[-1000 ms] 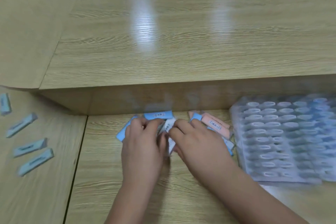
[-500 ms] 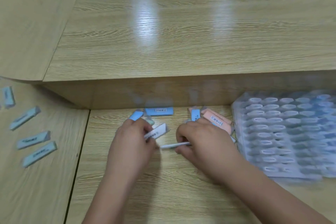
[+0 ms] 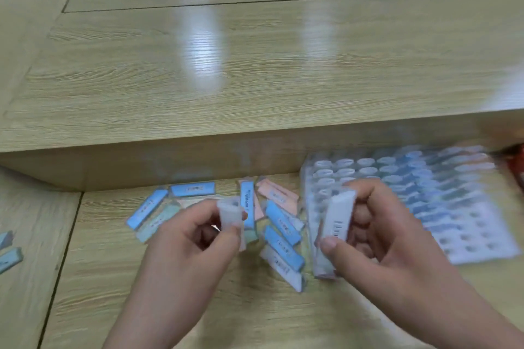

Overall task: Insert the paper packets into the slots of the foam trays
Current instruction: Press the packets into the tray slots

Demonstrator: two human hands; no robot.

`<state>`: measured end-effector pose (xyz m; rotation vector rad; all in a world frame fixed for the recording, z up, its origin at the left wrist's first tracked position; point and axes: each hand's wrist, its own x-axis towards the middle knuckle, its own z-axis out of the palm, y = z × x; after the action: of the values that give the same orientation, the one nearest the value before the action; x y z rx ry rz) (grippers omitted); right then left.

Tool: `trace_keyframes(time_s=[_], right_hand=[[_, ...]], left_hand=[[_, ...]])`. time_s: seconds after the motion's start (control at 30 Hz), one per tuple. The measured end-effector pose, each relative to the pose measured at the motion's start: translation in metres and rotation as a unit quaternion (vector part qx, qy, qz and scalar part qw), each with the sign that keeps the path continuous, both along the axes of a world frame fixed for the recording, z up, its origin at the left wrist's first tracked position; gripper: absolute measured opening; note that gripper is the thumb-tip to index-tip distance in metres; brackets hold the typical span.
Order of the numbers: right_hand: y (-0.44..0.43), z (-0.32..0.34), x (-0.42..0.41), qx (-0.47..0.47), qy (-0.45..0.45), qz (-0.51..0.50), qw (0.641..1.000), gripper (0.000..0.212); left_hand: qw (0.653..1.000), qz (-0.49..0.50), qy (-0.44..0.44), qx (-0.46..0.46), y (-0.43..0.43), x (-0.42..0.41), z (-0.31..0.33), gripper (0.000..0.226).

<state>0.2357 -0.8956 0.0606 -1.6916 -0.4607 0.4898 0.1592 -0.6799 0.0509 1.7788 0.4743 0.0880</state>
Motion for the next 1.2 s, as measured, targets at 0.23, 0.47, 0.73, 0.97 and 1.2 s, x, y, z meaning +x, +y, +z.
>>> trace_keyframes(time_s=[0.23, 0.47, 0.73, 0.97, 1.2], right_hand=[[-0.074, 0.003, 0.027, -0.027, -0.048, -0.164, 0.985, 0.026], [-0.087, -0.019, 0.050, -0.138, -0.205, -0.144, 0.958, 0.012], [-0.081, -0.024, 0.064, -0.221, -0.260, -0.086, 0.936, 0.023], [-0.083, -0.024, 0.069, -0.268, -0.329, -0.048, 0.904, 0.018], [-0.091, -0.030, 0.073, -0.231, -0.329, -0.046, 0.914, 0.008]], left_hand=[[0.996, -0.026, -0.087, -0.014, -0.075, 0.021, 0.007, 0.026], [0.991, -0.010, -0.102, 0.085, -0.116, 0.032, -0.003, 0.024], [0.985, 0.022, -0.112, 0.132, -0.144, 0.053, -0.011, 0.016], [0.971, -0.024, -0.096, 0.218, -0.145, 0.057, -0.027, 0.020], [0.934, -0.061, -0.139, 0.322, -0.140, 0.061, -0.032, 0.023]])
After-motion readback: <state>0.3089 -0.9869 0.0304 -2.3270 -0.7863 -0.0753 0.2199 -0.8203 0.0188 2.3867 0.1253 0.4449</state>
